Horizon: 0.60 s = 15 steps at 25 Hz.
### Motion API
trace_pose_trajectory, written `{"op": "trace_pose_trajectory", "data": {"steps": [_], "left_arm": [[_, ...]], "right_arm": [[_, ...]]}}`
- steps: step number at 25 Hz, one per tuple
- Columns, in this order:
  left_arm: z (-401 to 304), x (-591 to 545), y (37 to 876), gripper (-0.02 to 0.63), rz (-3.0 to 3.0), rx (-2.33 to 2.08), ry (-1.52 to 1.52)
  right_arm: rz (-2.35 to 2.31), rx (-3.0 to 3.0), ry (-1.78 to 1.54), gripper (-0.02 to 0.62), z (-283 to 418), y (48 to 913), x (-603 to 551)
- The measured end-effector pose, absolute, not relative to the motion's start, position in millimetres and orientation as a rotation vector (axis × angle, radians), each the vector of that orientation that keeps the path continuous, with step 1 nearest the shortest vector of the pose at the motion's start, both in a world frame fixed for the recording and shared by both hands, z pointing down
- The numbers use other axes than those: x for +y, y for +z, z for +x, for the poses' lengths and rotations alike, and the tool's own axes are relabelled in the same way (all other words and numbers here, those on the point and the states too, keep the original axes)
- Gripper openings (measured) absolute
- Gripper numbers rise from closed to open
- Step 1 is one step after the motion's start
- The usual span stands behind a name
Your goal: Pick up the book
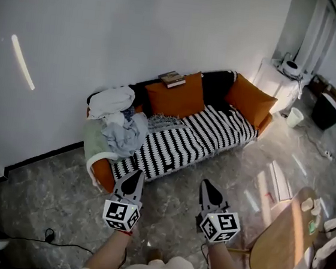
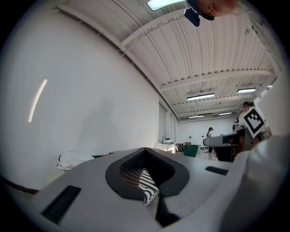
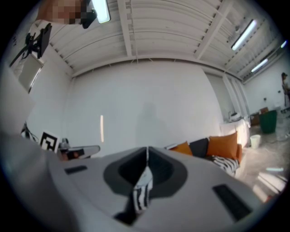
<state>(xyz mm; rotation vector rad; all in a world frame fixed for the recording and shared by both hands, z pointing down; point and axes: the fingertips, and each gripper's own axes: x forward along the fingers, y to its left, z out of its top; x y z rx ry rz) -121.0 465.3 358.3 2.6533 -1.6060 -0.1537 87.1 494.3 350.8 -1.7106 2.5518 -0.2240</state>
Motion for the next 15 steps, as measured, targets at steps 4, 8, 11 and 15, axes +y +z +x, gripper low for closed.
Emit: {"op": "trace_pose_trajectory", "data": {"steps": [4, 8, 11, 15], "left_arm": [[-115, 456, 361, 0.021, 2.647, -1.597, -0.164], [-107, 442, 363, 0.021, 2.643, -1.59, -0.173], [-104, 425, 365, 0.021, 2.64, -1.594, -0.166], [-101, 394, 370, 0.022, 2.626, -1.607, -0.161]], "right_arm": [[-1.702, 2.563, -0.23, 0.014, 85, 354, 484], [-1.685, 2.577, -0.237, 0.014, 83, 356, 465], [-1.66, 2.589, -0.251, 0.014, 81, 360, 444], [-1.632, 2.609, -0.256, 0.014, 78, 365, 409]]}}
